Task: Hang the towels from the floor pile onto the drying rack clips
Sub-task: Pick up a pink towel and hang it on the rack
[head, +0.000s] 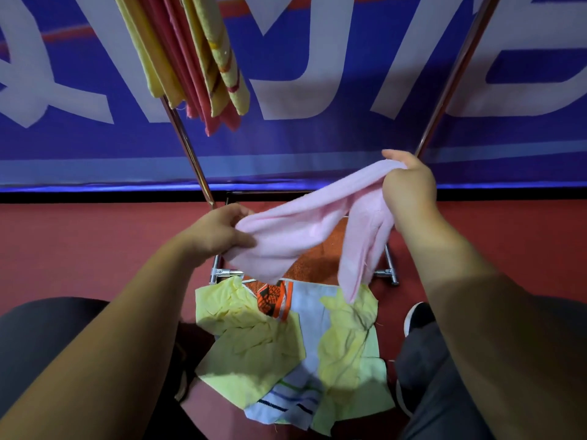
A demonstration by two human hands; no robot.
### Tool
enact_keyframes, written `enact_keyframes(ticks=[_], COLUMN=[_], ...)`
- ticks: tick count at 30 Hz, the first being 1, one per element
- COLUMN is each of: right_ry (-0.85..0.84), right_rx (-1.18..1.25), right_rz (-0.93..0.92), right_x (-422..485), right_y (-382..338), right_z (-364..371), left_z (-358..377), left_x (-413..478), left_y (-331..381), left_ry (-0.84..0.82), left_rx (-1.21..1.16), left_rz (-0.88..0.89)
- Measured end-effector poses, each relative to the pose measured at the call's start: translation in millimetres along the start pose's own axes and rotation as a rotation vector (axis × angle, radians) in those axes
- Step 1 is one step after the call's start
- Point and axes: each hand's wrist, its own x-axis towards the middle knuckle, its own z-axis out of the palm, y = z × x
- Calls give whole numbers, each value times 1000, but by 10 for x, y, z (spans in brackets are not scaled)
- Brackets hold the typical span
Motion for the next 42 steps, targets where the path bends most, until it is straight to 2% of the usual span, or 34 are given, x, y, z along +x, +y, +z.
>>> enact_keyframes(ticks=[3,6,8,10,12,15,21,25,27,29,33,38,40,42], right_ry=[10,0,-6,-4,-6,-70,-330,-359,-259,-265,-211,-146,-120,-93], right_rx=[-33,-38,-60,-66,-86,-207,-575,-718,-686,-667,-534,-314,-263,-227], right_rz=[-10,2,18,50,83,127,160,92,34,18,72,129,117,98], right_x=[40,57,70,82,105,140,243,224,197,172,166,137,118,94], right_y=[74,104,125,142,168,194,220,271,356,415,451,466,477,492], right_z=[-57,-117,-146,-180,-201,-224,-209,-287,-316,-304,-266,-209,-210,-216], left_z=[-19,-41,-79,-98,-101,-132,-308,-368,-395,-402,-367,-379,-413,-412], left_x=[-38,-42,-41,-43,-85,-155,-239,-275,-276,-265,-192,-249,-313,-351], left_y=[-114,-137,-89,-20,41,89,130,134,123,117,112,182,243,285], left_ry=[191,283,266,270,367,478,357,219,235,289,426,419,369,322], left_rx=[-62,-468,-609,-619,-559,-531,-604,-596,-595,-611,-807,-912,-850,-684], left_rz=[-122,-162,-80,43,147,201,150,129,99,26,-132,-60,-29,-3])
